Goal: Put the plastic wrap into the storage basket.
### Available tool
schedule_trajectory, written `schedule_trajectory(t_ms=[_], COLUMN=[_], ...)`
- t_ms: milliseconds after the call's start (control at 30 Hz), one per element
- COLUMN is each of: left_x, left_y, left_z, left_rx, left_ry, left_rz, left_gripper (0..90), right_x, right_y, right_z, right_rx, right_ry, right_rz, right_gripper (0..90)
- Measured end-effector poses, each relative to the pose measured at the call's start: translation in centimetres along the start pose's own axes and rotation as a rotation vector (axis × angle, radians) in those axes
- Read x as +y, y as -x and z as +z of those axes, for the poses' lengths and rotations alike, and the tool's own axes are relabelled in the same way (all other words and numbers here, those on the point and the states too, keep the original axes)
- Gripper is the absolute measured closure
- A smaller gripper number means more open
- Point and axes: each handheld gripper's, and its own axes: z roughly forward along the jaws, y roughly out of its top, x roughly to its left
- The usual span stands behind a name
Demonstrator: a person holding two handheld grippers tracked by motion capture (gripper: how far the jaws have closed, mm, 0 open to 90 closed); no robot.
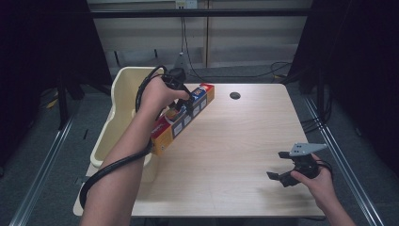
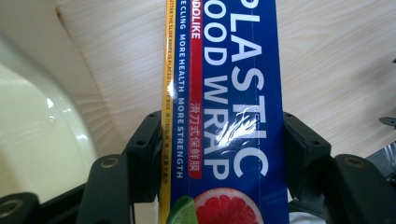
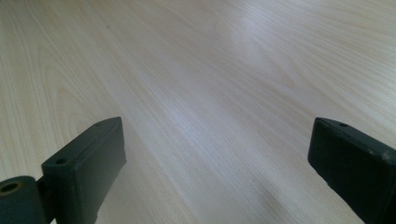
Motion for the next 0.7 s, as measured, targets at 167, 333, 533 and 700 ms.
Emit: schedule_trajectory(t_ms=[167, 333, 533, 700], left_x=[-0.1, -0.3, -0.6, -0.9], left_y=[-0.3, -0.6, -1.0, -1.5], left_z=[-0.9, -1.9, -2.8, -3.4], left_rx=[0.008, 0.009, 0.005, 0.006], left_ry=[0.004, 0.014, 0.018, 0.024], left_rz=[-0.007, -0.019, -0.039, -0.062], left_gripper=[40.7, 40.7, 40.7, 40.7], right_x=[0.0, 0.0, 0.0, 0.0], right_y=[0.0, -0.1, -0.1, -0.1], right_z=[0.0, 0.0, 0.0, 0.0], right_rx=[-0.004, -0.005, -0.002, 0.000], right_ry=[0.001, 0.002, 0.002, 0.004], right_rz=[0.000, -0.004, -0.007, -0.003], right_gripper=[3.8, 3.8, 3.8, 3.8])
